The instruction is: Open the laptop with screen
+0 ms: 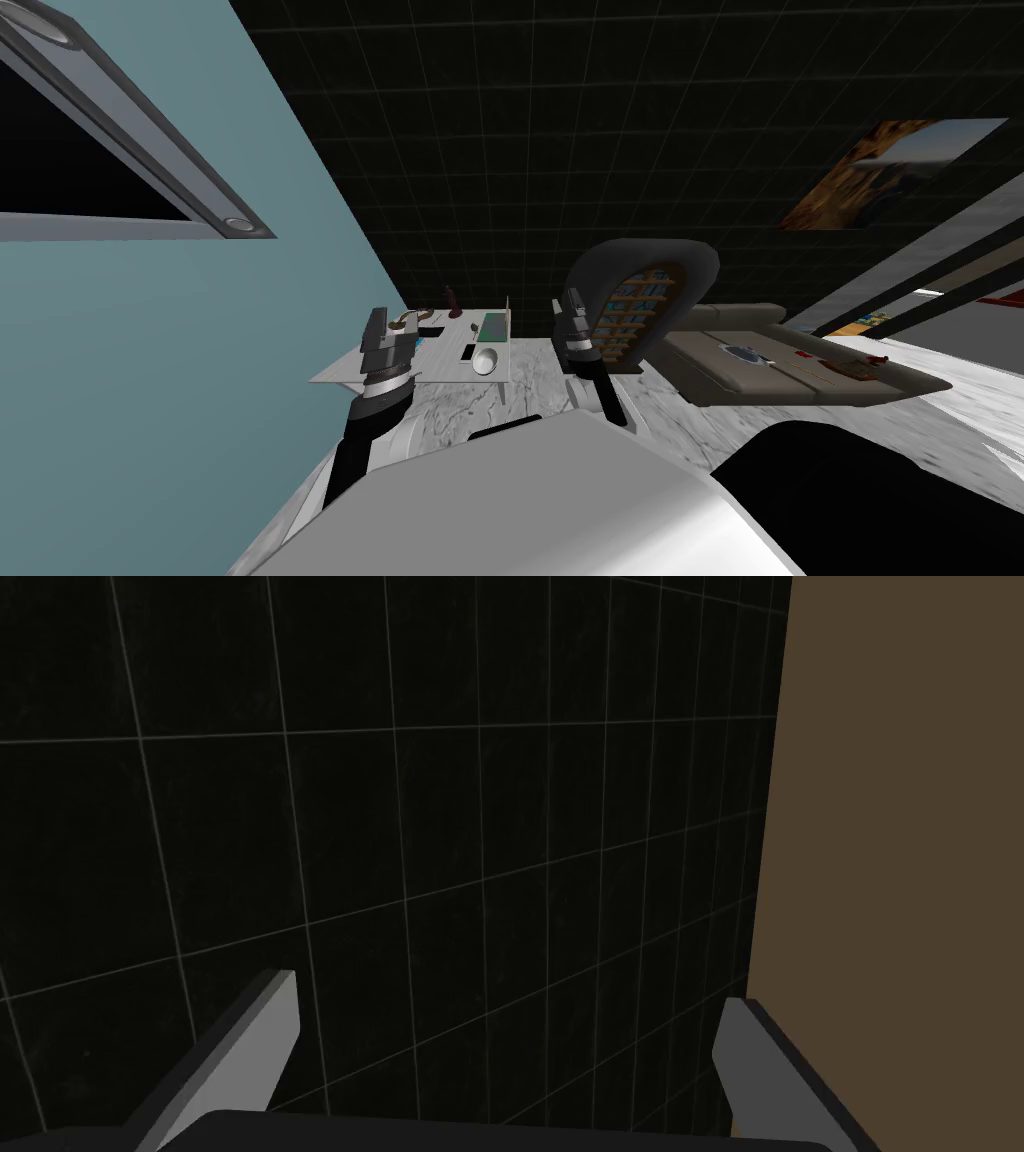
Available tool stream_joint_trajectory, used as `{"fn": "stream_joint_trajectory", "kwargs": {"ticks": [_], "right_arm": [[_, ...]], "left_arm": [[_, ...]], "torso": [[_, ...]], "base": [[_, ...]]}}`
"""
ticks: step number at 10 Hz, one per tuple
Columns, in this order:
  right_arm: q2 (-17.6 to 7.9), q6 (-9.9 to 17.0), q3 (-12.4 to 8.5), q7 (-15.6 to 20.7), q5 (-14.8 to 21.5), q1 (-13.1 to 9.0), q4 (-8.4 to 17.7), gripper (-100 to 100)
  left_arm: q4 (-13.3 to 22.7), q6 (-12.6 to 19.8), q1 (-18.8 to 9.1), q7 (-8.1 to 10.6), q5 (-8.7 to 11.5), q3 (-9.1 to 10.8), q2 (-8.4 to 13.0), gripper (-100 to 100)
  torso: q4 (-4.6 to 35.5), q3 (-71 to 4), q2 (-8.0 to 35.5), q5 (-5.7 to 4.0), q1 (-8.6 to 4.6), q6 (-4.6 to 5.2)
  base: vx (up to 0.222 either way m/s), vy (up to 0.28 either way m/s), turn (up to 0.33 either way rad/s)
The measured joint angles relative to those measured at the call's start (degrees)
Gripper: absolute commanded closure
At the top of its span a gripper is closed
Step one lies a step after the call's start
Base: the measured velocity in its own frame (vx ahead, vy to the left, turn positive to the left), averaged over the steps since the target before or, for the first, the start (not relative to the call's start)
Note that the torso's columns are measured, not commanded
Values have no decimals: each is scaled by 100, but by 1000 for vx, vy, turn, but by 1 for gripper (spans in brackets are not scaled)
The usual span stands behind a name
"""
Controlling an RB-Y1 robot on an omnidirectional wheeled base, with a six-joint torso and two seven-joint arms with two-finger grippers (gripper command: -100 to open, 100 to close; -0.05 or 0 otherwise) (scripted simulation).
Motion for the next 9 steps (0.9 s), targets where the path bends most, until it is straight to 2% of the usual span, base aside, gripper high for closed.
{"fn": "stream_joint_trajectory", "kwargs": {"ticks": [2,9], "right_arm": [[0,0,0,0,0,0,0,0],[0,-1,0,0,0,0,-2,0]], "left_arm": [[0,0,0,0,0,0,0,0],[-2,-1,0,0,0,0,0,0]], "torso": [[600,-1200,597,0,0,0],[3537,-7073,3539,0,0,0]], "base": [[0,0,0],[0,0,0]]}}
